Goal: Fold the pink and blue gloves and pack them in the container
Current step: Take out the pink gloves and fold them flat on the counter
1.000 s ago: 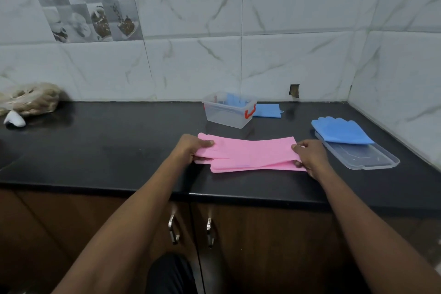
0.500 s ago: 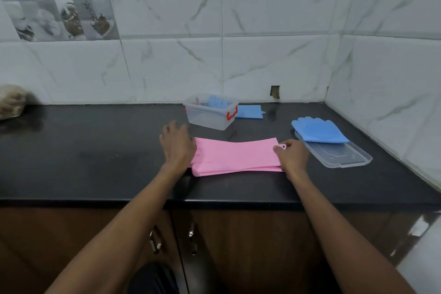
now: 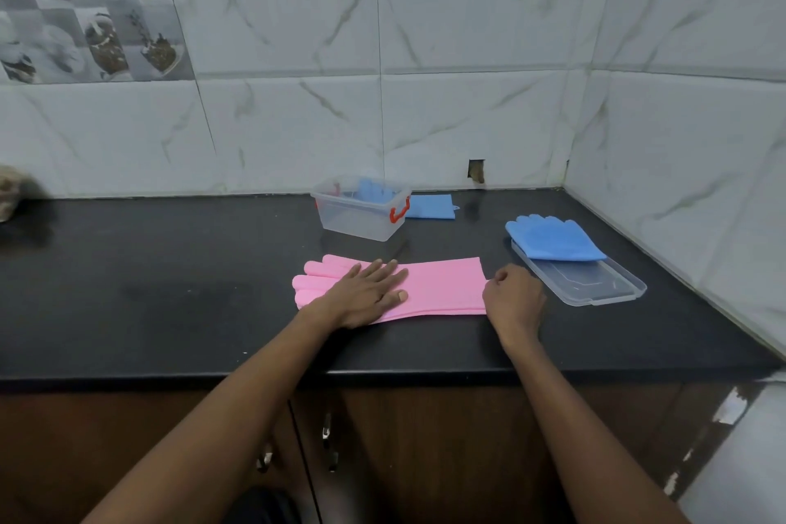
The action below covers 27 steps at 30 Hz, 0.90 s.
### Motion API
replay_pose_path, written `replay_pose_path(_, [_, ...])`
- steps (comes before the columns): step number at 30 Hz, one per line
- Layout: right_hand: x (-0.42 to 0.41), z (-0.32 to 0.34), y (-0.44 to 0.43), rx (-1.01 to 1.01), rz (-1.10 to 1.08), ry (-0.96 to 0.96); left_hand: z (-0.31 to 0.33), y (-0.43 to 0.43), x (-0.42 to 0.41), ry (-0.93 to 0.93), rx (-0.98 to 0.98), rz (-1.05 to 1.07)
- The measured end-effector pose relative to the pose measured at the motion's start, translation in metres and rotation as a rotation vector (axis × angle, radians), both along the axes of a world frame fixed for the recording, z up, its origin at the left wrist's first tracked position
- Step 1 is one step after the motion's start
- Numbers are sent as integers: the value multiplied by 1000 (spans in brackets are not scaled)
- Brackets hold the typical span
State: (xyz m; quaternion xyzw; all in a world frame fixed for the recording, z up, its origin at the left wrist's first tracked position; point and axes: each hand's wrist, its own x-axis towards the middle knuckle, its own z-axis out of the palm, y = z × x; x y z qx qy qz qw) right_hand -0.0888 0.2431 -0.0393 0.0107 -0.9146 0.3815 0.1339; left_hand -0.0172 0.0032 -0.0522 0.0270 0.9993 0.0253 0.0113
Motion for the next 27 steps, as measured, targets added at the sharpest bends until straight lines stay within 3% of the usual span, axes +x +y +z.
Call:
replay_pose_path(6, [-3, 1, 20, -168, -3, -82, -5, -3, -3, -10, -7, -24])
replay_pose_path(15, [19, 17, 1, 310, 23, -135, -4, 0, -1, -16, -46, -45])
replay_pose_path(18, [23, 20, -11, 387, 37, -188, -1, 3, 1, -25, -58, -41])
replay_pose_path(24, [25, 24, -11, 322, 79, -311, 2, 7, 4, -39, -63, -51])
replay_pose_path(27, [23, 20, -14, 20, 75, -257, 5, 9, 3, -48, -61, -54])
